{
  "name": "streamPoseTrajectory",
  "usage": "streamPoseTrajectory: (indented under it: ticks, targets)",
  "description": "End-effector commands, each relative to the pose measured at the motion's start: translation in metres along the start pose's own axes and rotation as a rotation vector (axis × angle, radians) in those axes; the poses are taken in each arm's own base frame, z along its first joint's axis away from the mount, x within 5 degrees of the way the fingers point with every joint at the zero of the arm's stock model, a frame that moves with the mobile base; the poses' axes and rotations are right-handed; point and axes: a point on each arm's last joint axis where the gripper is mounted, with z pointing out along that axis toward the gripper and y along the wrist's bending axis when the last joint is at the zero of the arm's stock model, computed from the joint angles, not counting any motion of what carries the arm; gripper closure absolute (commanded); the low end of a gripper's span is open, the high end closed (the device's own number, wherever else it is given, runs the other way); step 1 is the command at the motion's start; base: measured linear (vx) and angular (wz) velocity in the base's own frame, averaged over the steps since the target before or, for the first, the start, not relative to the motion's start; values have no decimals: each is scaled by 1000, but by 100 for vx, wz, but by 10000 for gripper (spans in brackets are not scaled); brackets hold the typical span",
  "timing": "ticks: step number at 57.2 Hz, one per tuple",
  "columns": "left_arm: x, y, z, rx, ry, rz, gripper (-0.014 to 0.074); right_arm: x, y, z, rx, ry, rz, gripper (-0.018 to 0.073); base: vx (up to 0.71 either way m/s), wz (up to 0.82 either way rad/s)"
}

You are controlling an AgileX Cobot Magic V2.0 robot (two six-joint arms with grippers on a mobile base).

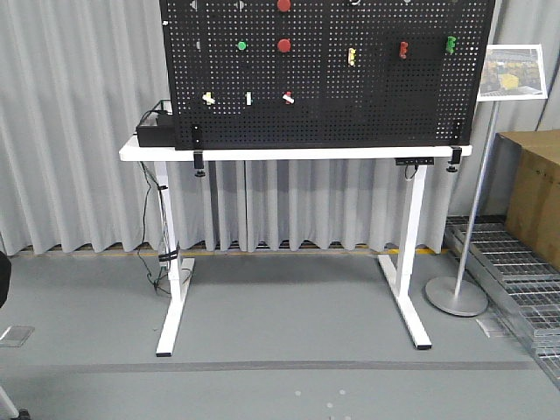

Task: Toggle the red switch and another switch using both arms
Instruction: 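Drive the base forward toward the black pegboard on the table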

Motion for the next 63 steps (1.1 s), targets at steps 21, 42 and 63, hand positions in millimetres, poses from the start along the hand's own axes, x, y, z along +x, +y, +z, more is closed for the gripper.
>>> streamPoseTrajectory:
  ticks: [21,42,63]
  targets:
    - [-2,0,0,-4,-73,-13,594,-6,0,-1,8,-86,-11,566,0,0]
    - [-2,0,0,-4,-73,-13,594,-6,0,-1,8,-86,-11,566,1,0]
    - [-2,0,0,-4,-73,-13,594,-6,0,-1,8,-86,-11,566,10,0]
